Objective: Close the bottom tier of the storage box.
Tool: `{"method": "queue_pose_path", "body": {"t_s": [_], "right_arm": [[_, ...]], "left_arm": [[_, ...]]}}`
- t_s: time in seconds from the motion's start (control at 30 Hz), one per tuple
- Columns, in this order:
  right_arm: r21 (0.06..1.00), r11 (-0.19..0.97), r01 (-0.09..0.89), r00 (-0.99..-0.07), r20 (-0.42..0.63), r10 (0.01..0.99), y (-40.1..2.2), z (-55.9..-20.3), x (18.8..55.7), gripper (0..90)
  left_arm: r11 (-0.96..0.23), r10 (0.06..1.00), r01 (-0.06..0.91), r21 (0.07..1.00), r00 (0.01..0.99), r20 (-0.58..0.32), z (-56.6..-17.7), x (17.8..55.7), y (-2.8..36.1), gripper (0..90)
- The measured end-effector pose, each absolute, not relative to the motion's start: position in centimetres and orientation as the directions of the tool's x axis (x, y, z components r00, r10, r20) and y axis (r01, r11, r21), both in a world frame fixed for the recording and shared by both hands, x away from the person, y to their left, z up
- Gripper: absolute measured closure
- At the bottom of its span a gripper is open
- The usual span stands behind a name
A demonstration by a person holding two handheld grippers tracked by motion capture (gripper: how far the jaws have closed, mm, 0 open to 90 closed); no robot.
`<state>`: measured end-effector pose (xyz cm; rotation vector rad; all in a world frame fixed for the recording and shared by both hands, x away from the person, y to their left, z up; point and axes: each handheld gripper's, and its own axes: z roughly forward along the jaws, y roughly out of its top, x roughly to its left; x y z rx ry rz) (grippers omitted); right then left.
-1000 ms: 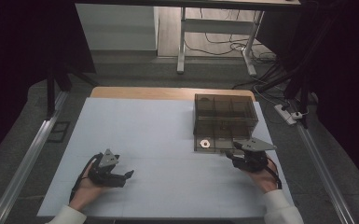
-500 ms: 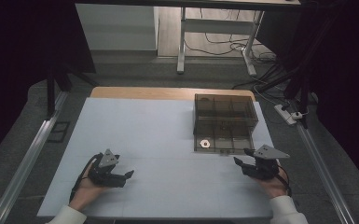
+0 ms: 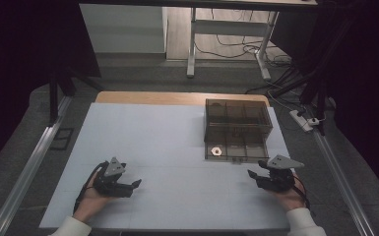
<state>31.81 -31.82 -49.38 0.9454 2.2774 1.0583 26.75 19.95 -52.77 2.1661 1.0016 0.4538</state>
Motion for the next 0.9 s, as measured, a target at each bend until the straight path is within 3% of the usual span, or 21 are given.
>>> {"method": "queue_pose_path", "body": {"t_s": [0.6,0.9], "right_arm": [[0.737,0.532,0.417,-0.686,-0.128,0.716,-30.9,-50.1,31.9,89.5],[0.725,0.556,0.406,-0.683,-0.163,0.712,-29.9,-50.4,32.2,90.0]], "left_arm": [[-0.459,0.770,0.523,0.718,0.638,0.028,-52.8,26.8,19.9,17.2],[-0.458,0.771,0.522,0.719,0.637,0.029,-52.8,26.7,20.0,17.2]]}}
